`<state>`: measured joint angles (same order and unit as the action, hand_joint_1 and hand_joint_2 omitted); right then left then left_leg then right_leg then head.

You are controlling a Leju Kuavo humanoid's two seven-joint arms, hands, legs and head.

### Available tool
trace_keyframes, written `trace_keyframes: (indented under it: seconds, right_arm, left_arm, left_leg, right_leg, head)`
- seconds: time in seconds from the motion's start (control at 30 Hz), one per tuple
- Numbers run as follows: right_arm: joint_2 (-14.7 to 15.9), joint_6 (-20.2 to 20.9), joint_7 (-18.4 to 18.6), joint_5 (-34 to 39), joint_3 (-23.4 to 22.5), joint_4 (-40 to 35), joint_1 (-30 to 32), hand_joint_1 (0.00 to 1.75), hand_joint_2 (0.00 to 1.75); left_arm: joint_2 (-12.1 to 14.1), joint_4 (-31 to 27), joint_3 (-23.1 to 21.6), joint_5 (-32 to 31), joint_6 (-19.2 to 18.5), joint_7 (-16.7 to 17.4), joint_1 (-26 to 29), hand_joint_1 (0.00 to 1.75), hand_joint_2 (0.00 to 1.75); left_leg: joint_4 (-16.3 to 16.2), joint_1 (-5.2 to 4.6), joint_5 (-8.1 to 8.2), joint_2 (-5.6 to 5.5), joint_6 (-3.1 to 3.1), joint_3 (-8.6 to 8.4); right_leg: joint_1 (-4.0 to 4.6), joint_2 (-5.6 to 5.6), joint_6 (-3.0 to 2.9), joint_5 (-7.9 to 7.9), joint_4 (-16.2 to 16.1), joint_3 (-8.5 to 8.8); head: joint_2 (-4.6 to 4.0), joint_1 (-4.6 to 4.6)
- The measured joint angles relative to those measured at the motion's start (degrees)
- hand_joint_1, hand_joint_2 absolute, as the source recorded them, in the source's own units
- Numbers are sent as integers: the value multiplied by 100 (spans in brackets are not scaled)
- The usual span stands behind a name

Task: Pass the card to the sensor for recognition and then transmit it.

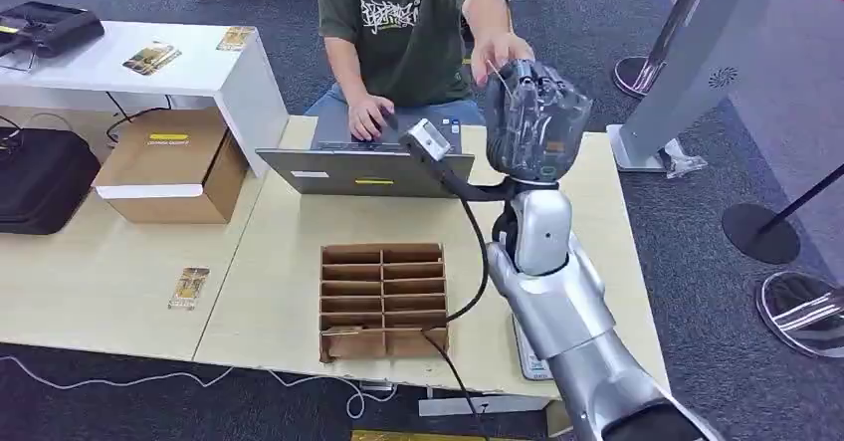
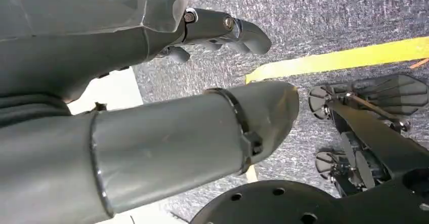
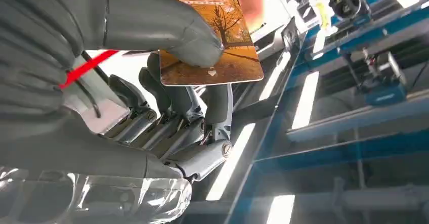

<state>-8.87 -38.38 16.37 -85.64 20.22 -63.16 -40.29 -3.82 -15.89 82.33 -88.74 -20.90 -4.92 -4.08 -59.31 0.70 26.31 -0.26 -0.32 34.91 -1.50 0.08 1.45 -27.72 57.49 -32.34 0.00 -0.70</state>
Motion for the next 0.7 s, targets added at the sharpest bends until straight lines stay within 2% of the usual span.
trace_keyframes:
  seconds: [0.27,0.43,0.7]
  right_arm:
    - [66,-4,312,0,779,1620,-1098,169,175]
    - [65,-7,426,0,1180,2287,-1587,171,175]
    - [37,-9,546,0,1488,3024,-2027,175,175]
  left_arm:
    - [79,116,-365,-2,15,22,-18,0,0]
    - [92,138,-529,-2,15,20,-18,0,0]
    - [94,170,-702,-2,15,52,-22,0,0]
  left_leg:
    - [-2,0,0,0,0,1]
    - [-2,0,0,-2,0,1]
    - [-3,-1,0,-3,0,2]
  right_leg:
    - [0,0,0,0,0,-1]
    - [0,-2,0,0,0,-1]
    - [0,-2,1,1,0,0]
  head:
    - [0,4]
    - [0,4]
    - [0,2]
